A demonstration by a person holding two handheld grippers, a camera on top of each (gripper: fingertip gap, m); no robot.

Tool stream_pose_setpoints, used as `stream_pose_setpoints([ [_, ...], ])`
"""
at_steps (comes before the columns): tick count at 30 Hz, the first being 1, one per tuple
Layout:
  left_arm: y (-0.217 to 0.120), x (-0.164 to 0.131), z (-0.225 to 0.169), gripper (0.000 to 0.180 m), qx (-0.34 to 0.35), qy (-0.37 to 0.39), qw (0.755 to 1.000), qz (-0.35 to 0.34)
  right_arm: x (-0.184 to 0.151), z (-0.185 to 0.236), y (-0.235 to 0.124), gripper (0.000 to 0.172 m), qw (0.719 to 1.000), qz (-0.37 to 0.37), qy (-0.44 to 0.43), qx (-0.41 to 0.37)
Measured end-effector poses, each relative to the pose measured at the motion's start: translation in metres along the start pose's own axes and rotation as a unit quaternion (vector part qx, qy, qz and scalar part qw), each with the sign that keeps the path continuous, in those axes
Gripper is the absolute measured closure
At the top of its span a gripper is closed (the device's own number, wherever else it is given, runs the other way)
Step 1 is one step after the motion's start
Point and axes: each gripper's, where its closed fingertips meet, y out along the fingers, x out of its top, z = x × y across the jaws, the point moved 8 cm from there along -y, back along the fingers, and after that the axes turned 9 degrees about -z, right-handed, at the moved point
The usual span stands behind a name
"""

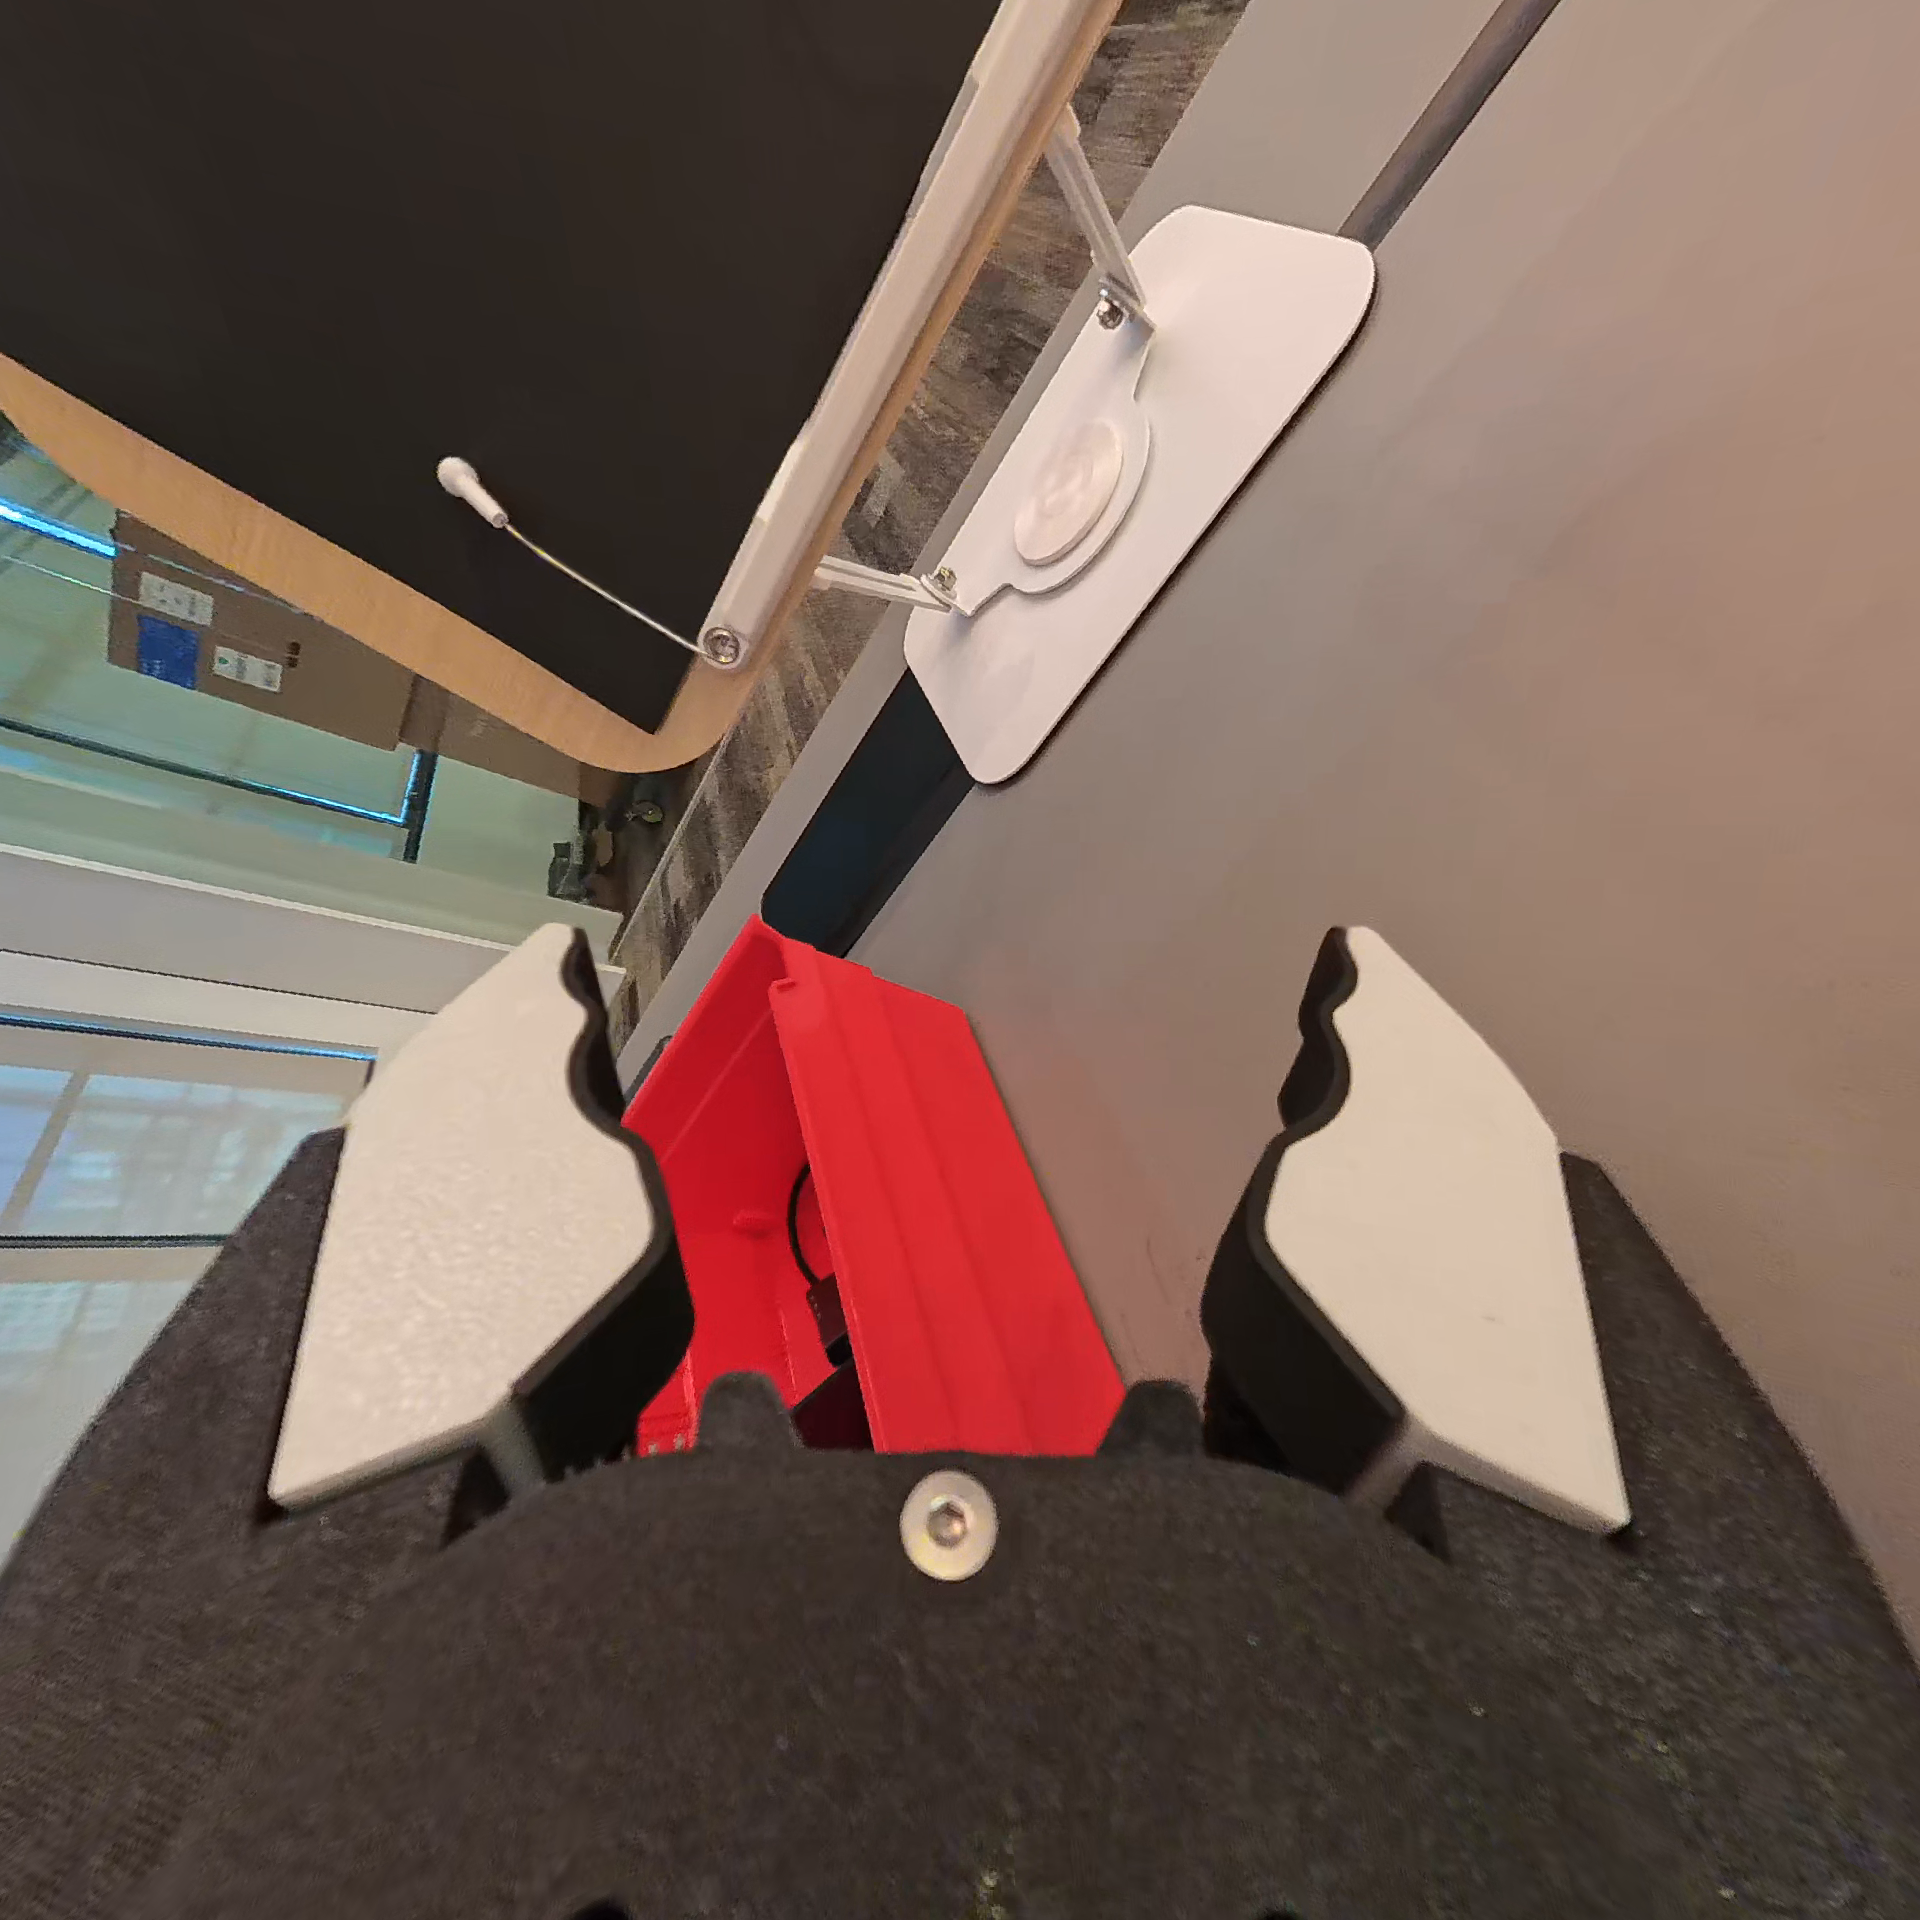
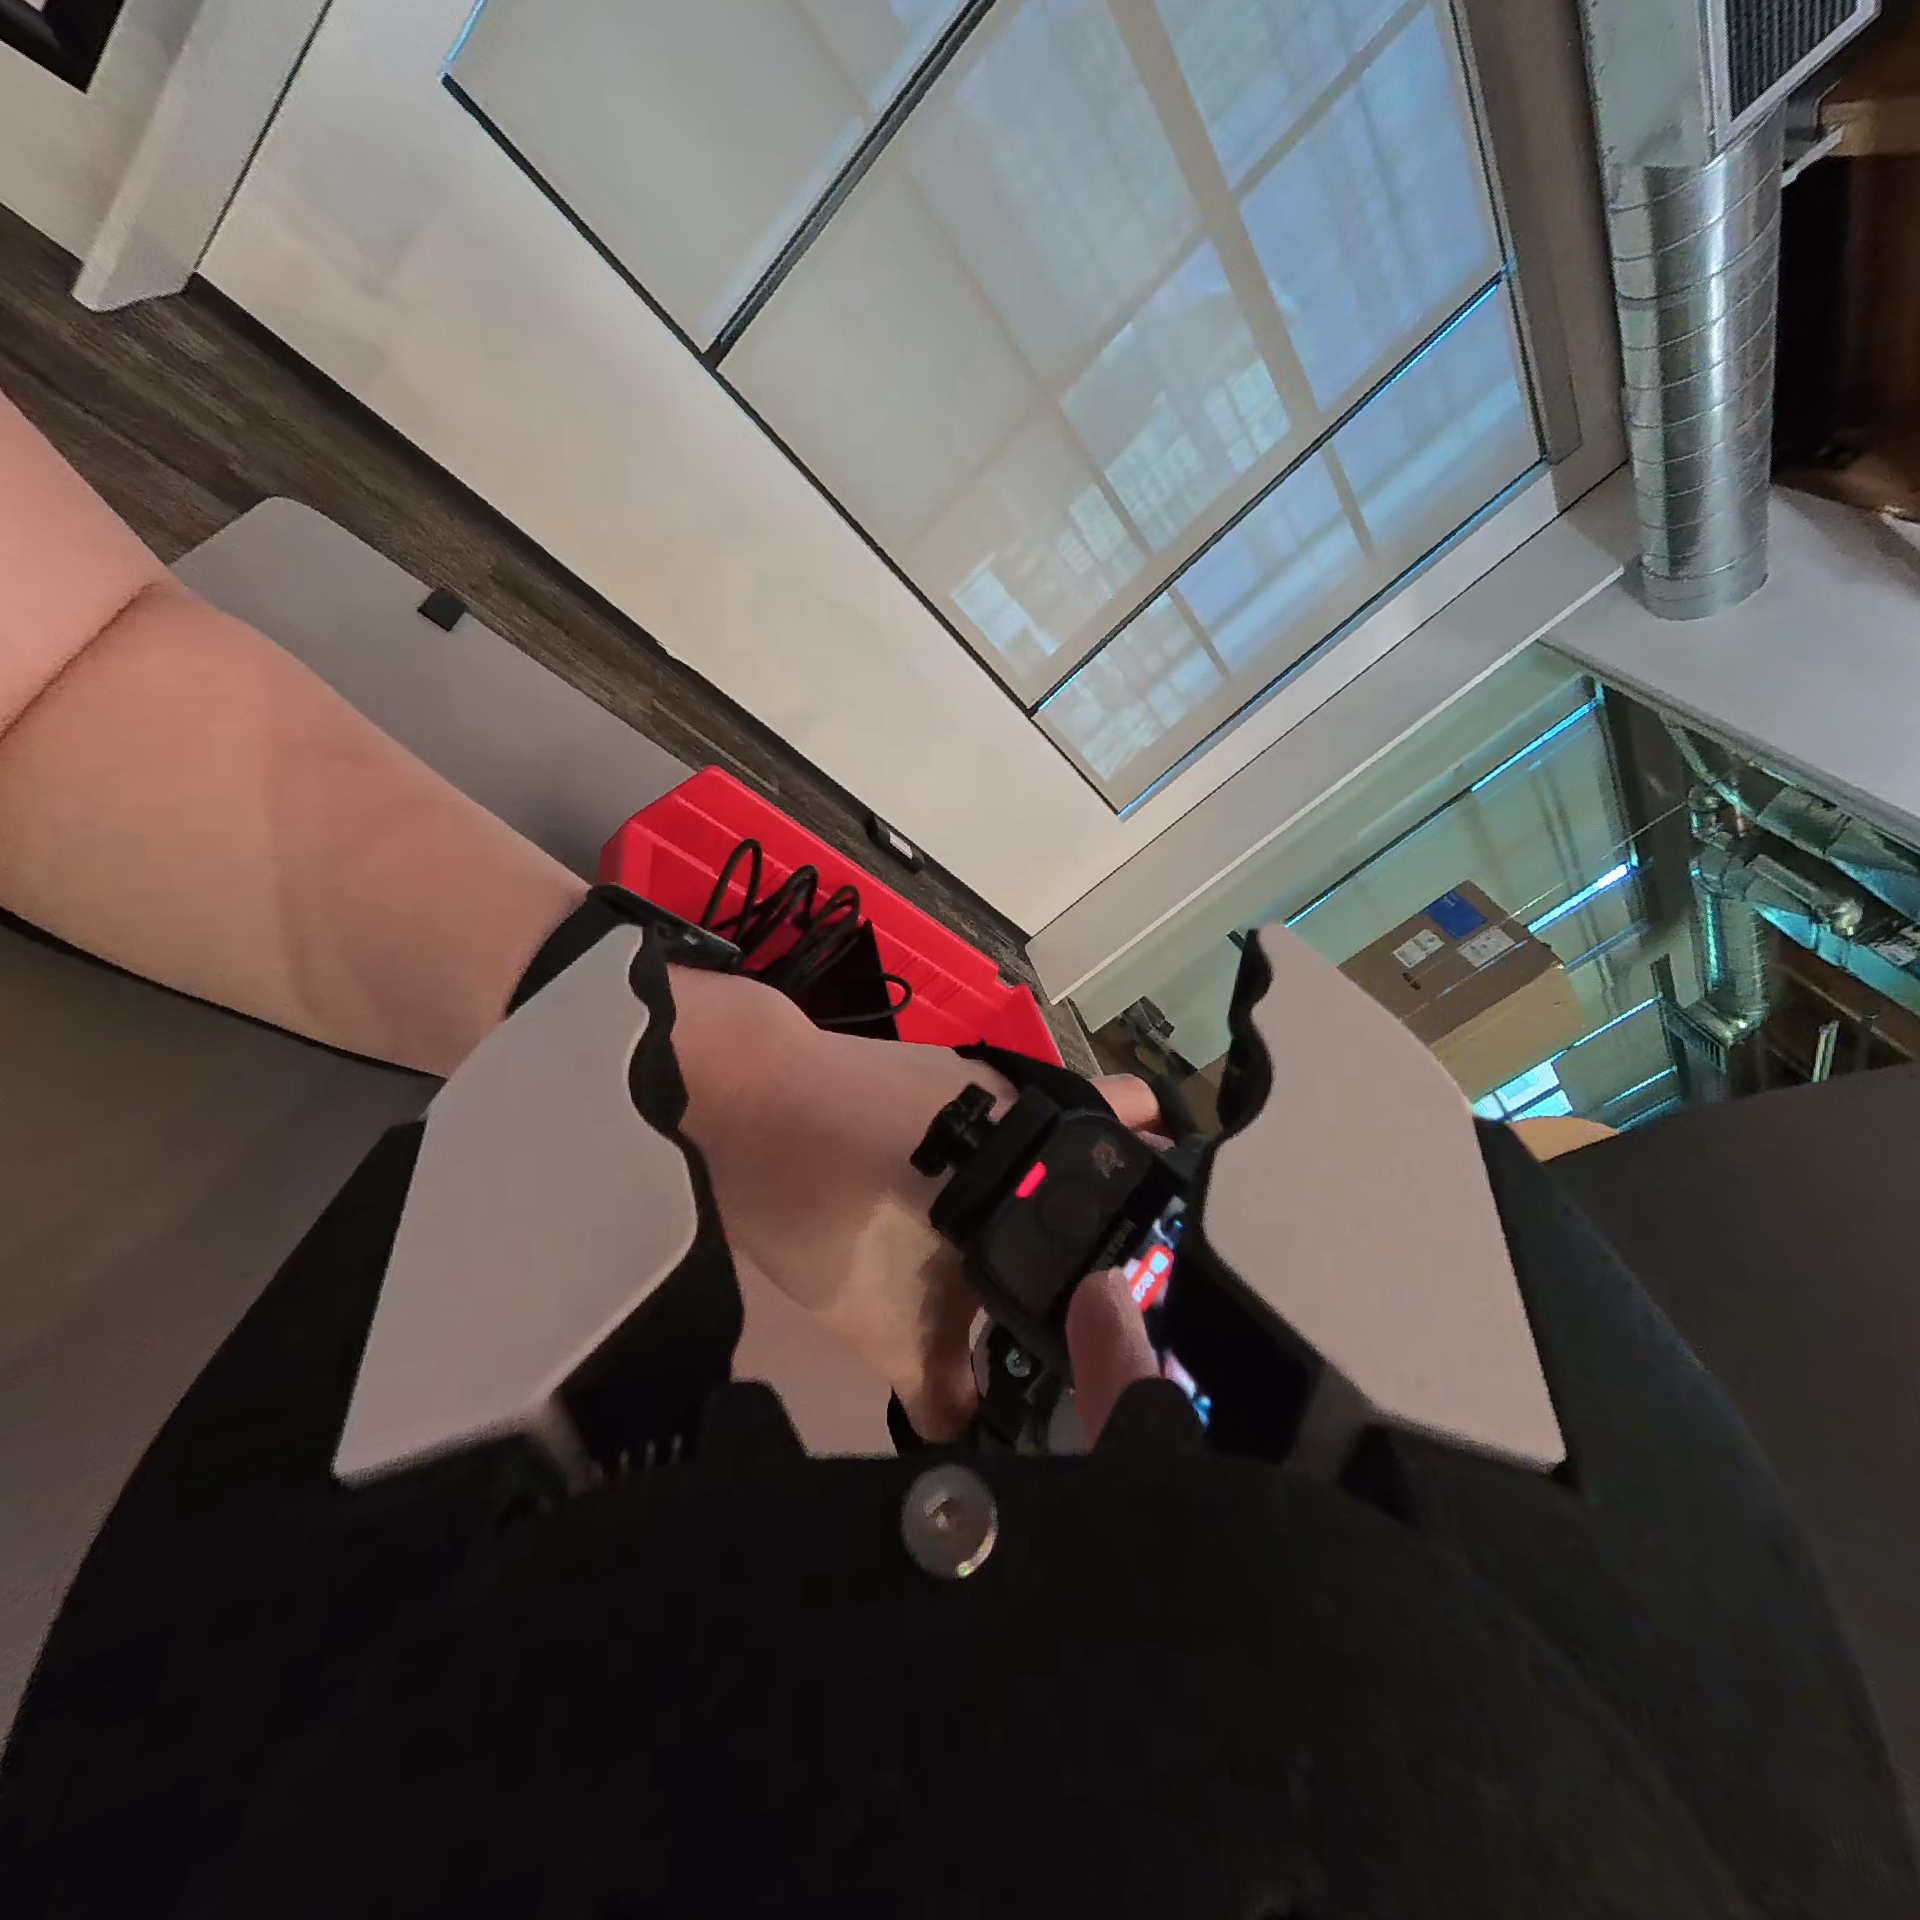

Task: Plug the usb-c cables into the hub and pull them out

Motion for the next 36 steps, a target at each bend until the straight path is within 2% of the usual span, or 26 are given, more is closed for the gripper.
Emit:
stream_pose_setpoints([
  [6,-0.001,0.0,0.002,0.056,0.0,-0.003,1.0,-0.002,-0.005,-0.001,0.002,0.069,1.0,0.014,-0.004,-0.004],
  [10,-0.002,0.001,0.002,0.056,-0.003,-0.004,1.0,-0.005,0.018,-0.005,-0.006,0.071,0.999,-0.043,0.001,-0.007],
  [15,-0.003,-0.001,0.005,0.059,-0.01,-0.017,1.0,-0.004,0.029,-0.025,-0.019,0.071,0.998,-0.033,-0.012,-0.047],
  [19,-0.006,0.0,0.014,0.061,-0.028,-0.056,0.998,-0.019,0.033,-0.066,-0.046,0.075,0.99,-0.038,-0.005,-0.134],
  [22,-0.016,0.006,0.031,0.06,-0.048,-0.122,0.988,-0.084,0.023,-0.117,-0.088,0.085,0.958,-0.051,0.064,-0.275],
  [24,-0.03,0.015,0.045,0.062,-0.066,-0.177,0.969,-0.159,-0.007,-0.151,-0.117,0.086,0.921,0.016,0.137,-0.363],
  [27,-0.057,0.029,0.062,0.059,-0.107,-0.236,0.928,-0.268,-0.068,-0.174,-0.149,0.084,0.859,0.241,0.146,-0.427],
  [29,-0.078,0.041,0.064,0.054,-0.144,-0.254,0.898,-0.329,-0.101,-0.171,-0.156,0.083,0.81,0.394,0.126,-0.416],
  [31,-0.103,0.056,0.057,0.051,-0.169,-0.243,0.866,-0.402,-0.125,-0.157,-0.149,0.08,0.772,0.504,0.109,-0.371],
  [33,-0.128,0.069,0.042,0.058,-0.176,-0.202,0.846,-0.462,-0.142,-0.14,-0.133,0.079,0.754,0.563,0.066,-0.33],
  [36,-0.153,0.082,0.017,0.062,-0.161,-0.137,0.841,-0.499,-0.155,-0.113,-0.108,0.079,0.73,0.624,-0.003,-0.278],
])
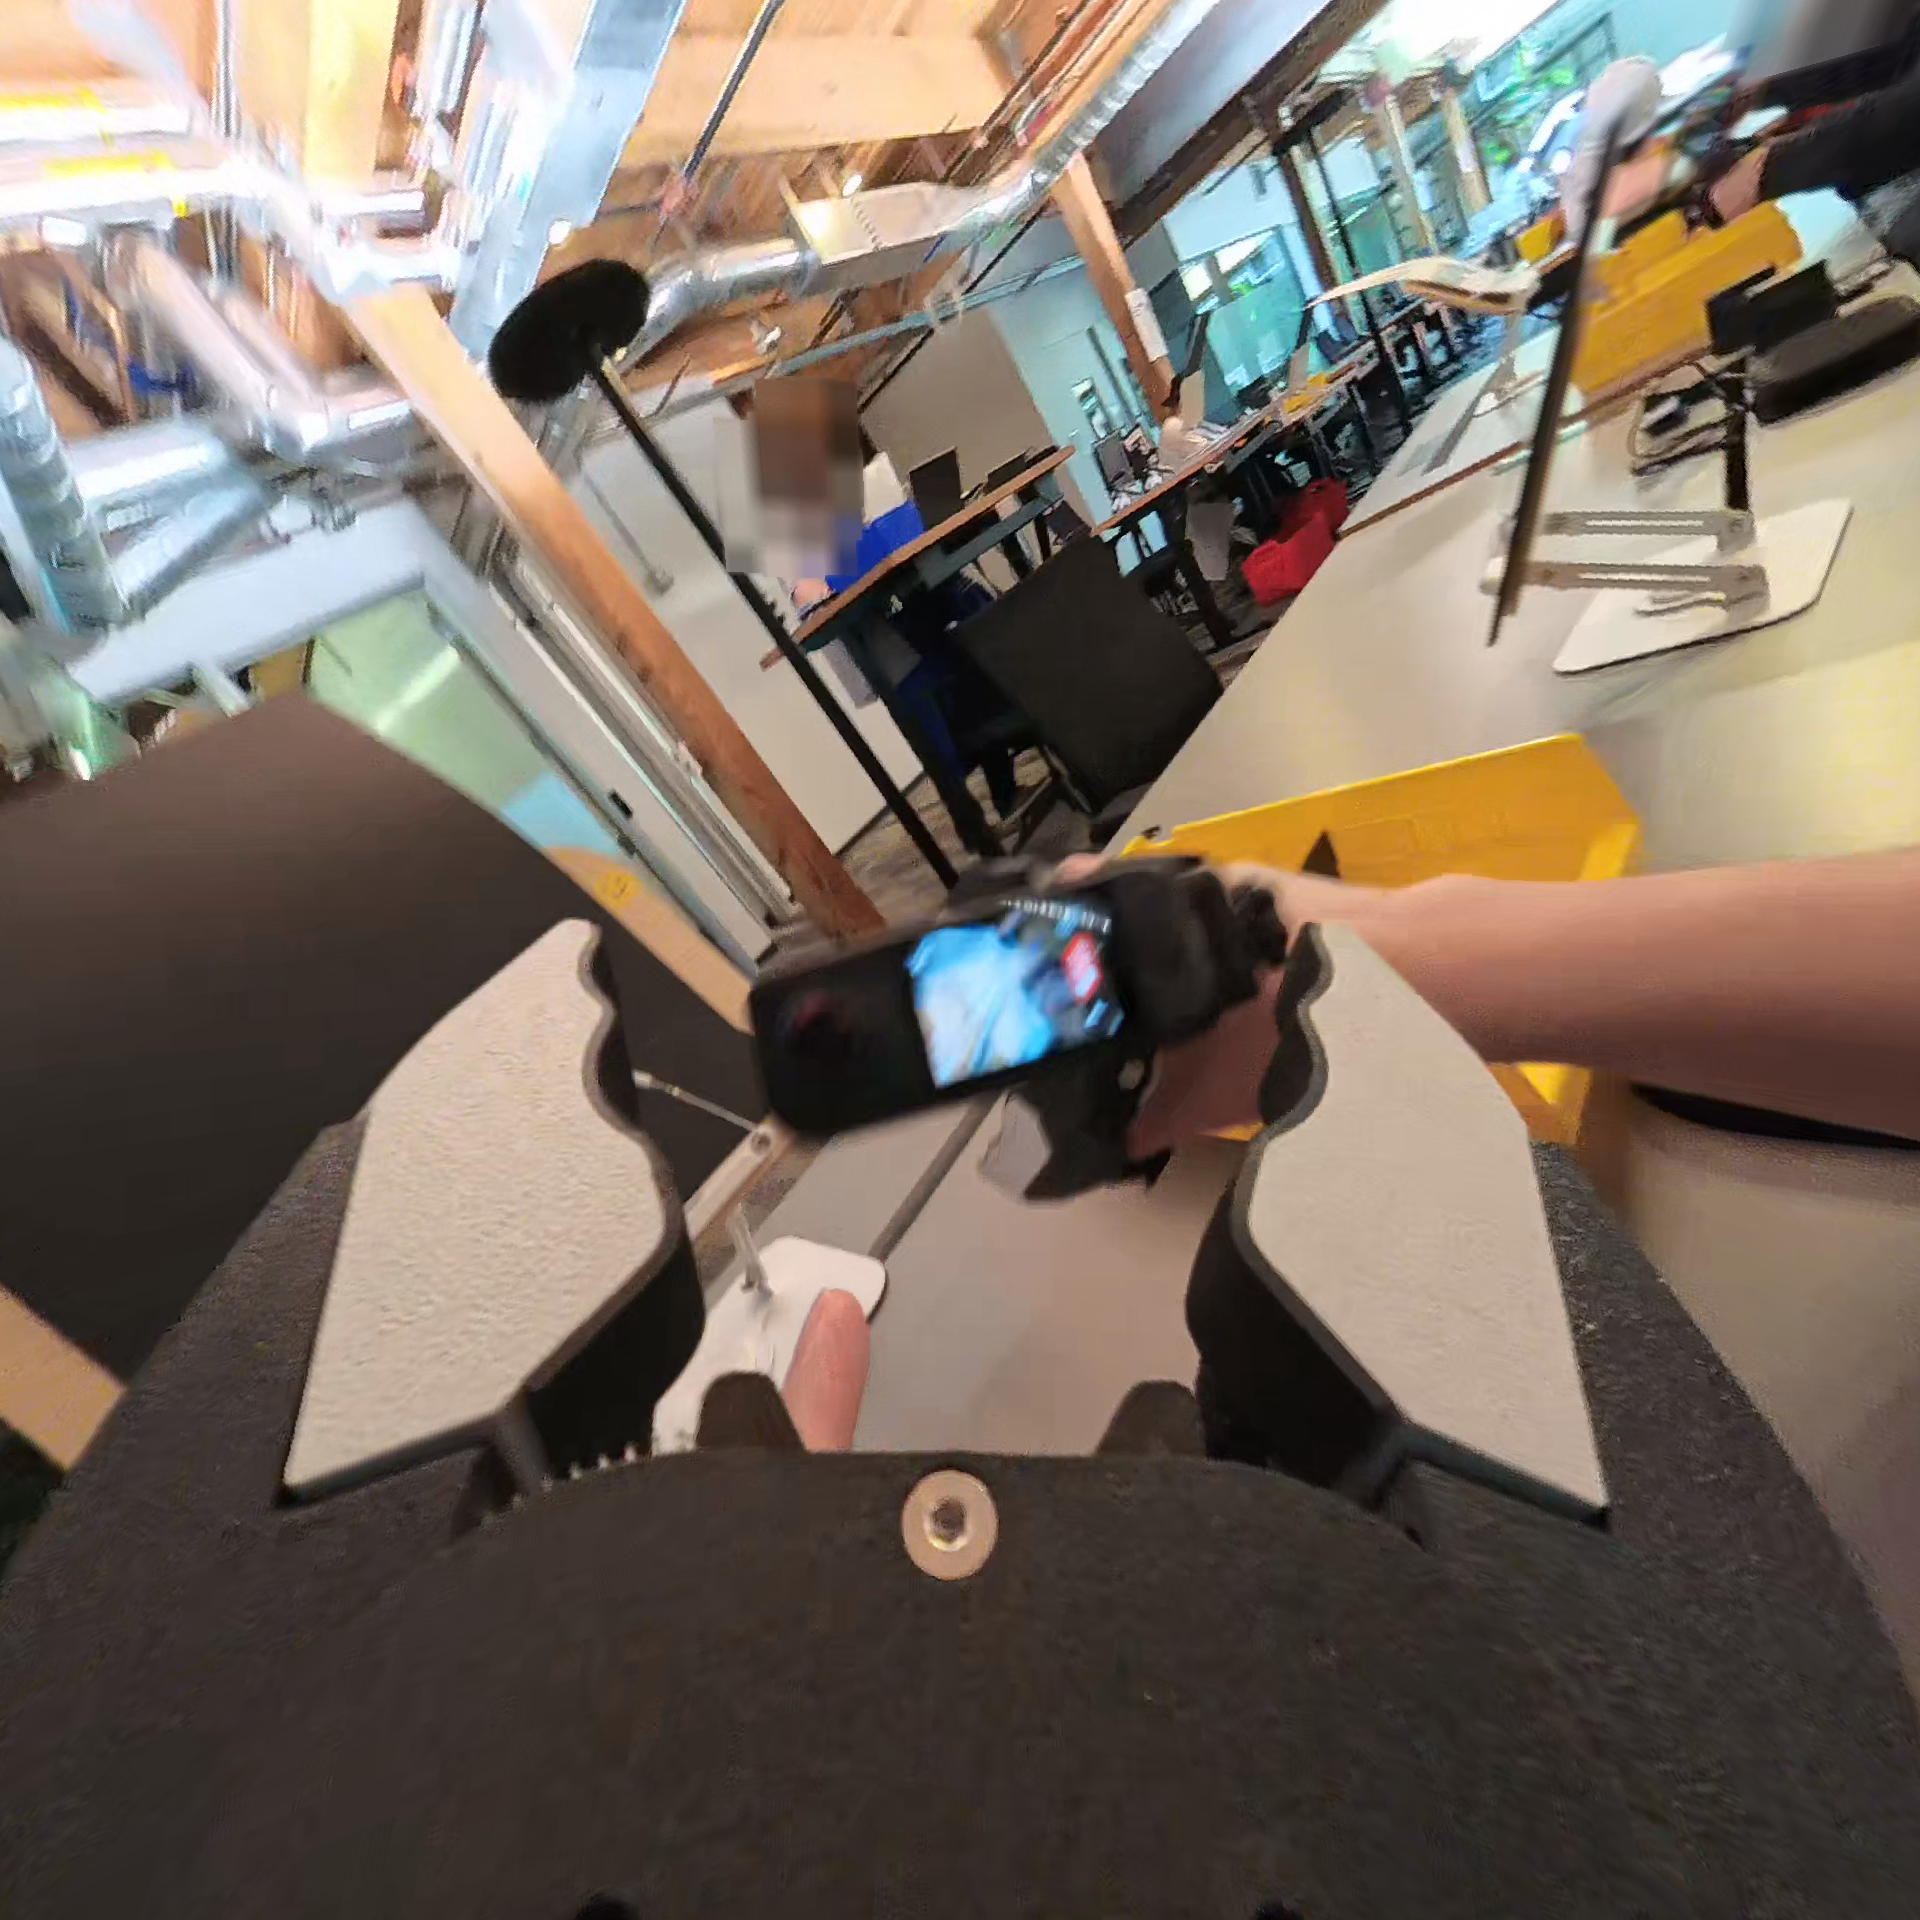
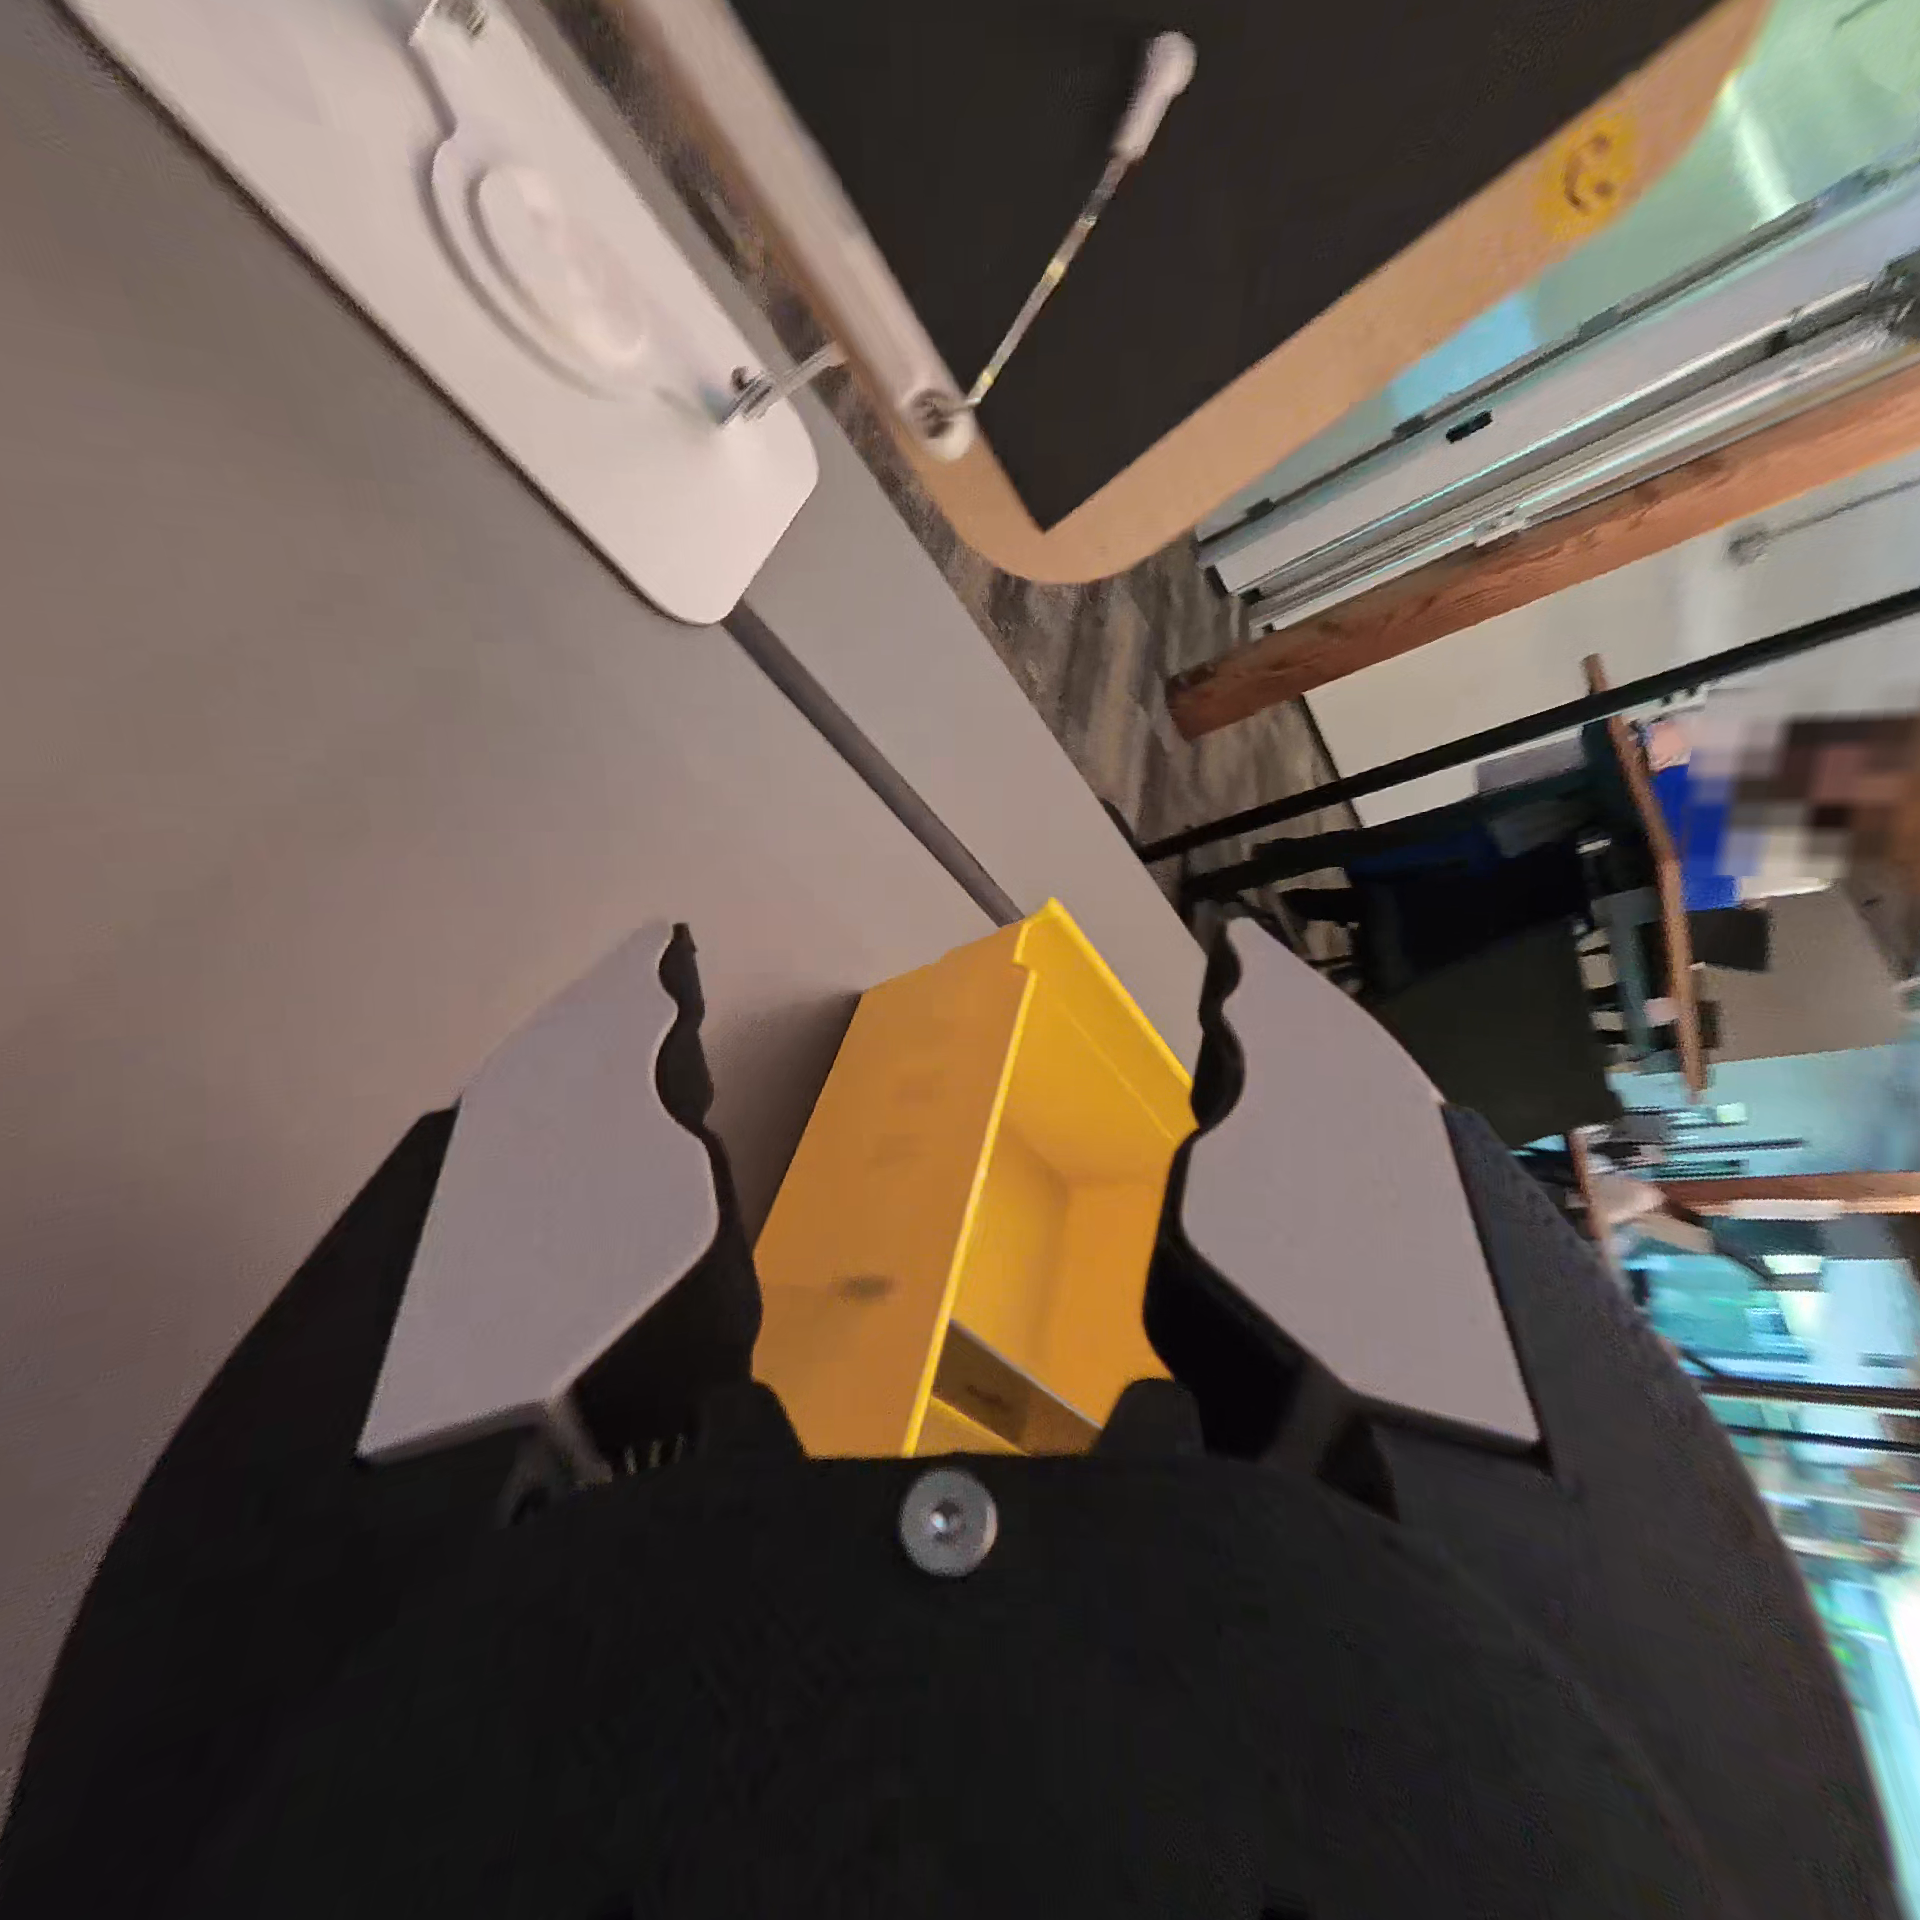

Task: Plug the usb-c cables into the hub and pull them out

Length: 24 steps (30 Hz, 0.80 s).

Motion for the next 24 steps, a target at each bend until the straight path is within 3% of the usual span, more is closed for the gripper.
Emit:
stream_pose_setpoints([
  [7,0.0,0.016,-0.037,0.066,-0.048,0.037,0.997,-0.058,0.014,0.044,-0.011,0.079,0.996,0.015,-0.093,0.008],
  [24,0.01,-0.005,-0.059,0.07,-0.075,0.069,0.994,-0.029,0.017,0.062,-0.018,0.079,0.991,0.034,-0.123,0.036],
])
